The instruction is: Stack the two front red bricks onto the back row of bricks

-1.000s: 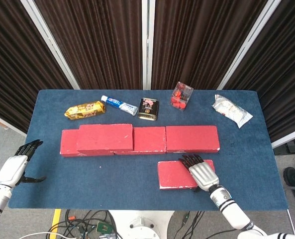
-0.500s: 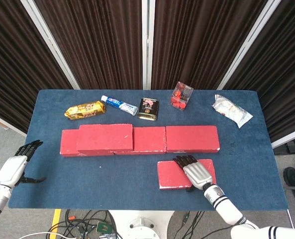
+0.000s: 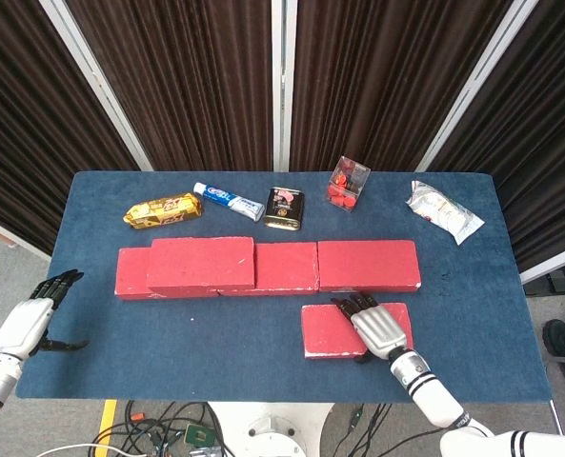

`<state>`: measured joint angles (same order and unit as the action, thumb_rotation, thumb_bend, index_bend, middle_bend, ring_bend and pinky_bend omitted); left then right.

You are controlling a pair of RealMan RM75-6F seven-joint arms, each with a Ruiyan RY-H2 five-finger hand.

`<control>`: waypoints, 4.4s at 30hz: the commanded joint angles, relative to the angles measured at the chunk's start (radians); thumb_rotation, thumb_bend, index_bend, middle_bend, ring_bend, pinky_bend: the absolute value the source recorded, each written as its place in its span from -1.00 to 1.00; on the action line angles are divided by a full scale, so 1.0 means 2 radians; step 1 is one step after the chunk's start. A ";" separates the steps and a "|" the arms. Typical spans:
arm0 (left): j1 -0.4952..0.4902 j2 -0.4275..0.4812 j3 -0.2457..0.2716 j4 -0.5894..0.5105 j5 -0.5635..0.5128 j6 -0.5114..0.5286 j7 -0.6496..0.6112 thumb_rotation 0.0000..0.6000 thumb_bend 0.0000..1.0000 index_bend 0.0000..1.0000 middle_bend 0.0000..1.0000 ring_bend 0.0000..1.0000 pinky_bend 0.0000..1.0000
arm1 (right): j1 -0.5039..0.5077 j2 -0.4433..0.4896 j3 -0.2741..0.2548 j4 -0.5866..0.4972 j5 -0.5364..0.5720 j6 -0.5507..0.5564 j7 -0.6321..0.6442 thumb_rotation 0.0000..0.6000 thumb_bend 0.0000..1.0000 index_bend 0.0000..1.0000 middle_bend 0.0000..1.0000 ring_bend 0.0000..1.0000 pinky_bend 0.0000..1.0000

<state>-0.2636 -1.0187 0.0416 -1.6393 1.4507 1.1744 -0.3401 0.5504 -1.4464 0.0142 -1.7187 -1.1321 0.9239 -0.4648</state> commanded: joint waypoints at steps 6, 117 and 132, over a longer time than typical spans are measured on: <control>0.004 0.001 0.001 -0.002 0.004 0.001 -0.001 1.00 -0.98 -1.00 -1.00 -1.00 -1.00 | -0.007 0.011 0.001 -0.014 -0.029 0.026 0.023 1.00 -0.86 -1.00 -0.48 -0.70 -1.00; 0.016 -0.001 0.011 0.043 0.040 0.011 -0.101 1.00 -1.00 -1.00 -1.00 -1.00 -1.00 | 0.283 -0.067 0.075 0.131 0.279 -0.050 -0.043 1.00 -0.83 -1.00 -0.60 -0.71 -1.00; 0.015 0.000 0.012 0.044 0.040 0.007 -0.103 1.00 -1.00 -1.00 -1.00 -1.00 -1.00 | 0.286 -0.070 0.075 0.136 0.279 -0.053 -0.040 1.00 -0.83 -1.00 -0.61 -0.71 -1.00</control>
<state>-0.2330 -1.0189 0.0652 -1.5515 1.5299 1.1893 -0.5457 1.1220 -1.5872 0.1640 -1.4459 -0.5732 0.8172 -0.5453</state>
